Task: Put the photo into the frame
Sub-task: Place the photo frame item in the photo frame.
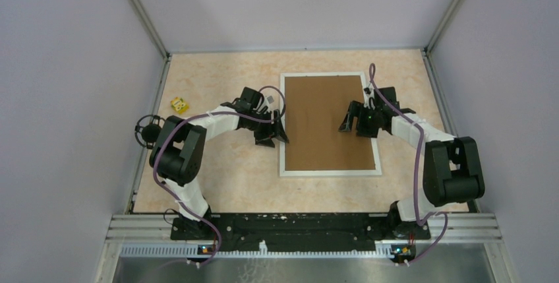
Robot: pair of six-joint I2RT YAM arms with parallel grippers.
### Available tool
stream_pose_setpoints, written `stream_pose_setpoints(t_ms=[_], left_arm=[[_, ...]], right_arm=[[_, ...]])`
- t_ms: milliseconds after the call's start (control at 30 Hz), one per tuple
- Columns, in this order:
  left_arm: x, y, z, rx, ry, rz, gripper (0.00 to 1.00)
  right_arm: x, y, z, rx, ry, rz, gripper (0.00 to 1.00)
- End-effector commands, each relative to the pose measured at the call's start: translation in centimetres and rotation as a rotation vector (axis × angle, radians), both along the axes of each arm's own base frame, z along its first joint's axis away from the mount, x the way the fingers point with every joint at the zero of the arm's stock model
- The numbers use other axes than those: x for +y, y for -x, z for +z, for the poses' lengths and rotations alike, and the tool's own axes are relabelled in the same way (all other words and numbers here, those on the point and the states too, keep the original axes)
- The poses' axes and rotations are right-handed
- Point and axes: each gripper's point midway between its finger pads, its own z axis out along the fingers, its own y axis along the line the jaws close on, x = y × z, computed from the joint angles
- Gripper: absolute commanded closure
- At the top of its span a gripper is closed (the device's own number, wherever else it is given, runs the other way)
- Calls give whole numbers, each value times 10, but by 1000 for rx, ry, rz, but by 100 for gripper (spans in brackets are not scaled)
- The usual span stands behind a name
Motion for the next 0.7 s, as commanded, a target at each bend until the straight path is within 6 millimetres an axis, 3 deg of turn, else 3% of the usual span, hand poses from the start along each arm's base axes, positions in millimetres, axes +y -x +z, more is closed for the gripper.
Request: stream_pose_setpoints(t_ms=[0, 133, 333, 467, 567, 667], left_arm=[[-1, -3, 4, -26, 16, -12, 29], [0, -7, 11, -50, 6, -17, 26], [-5, -16, 24, -69, 19, -26, 19], [-5, -18, 22, -56, 8, -35, 18], [-1, -19, 21, -65, -15, -29, 19], [2, -22, 27, -84, -20, -28, 23]], right_arm=[[4, -5, 32, -66, -9, 1, 21], [-7, -30, 53, -120, 60, -30, 19], [-27, -94, 74, -219, 78, -188, 18], [-37, -129, 74, -230, 30, -244, 18], [-33, -138, 69, -210, 22, -224, 18], [-34, -127, 63, -166, 51, -189, 19]])
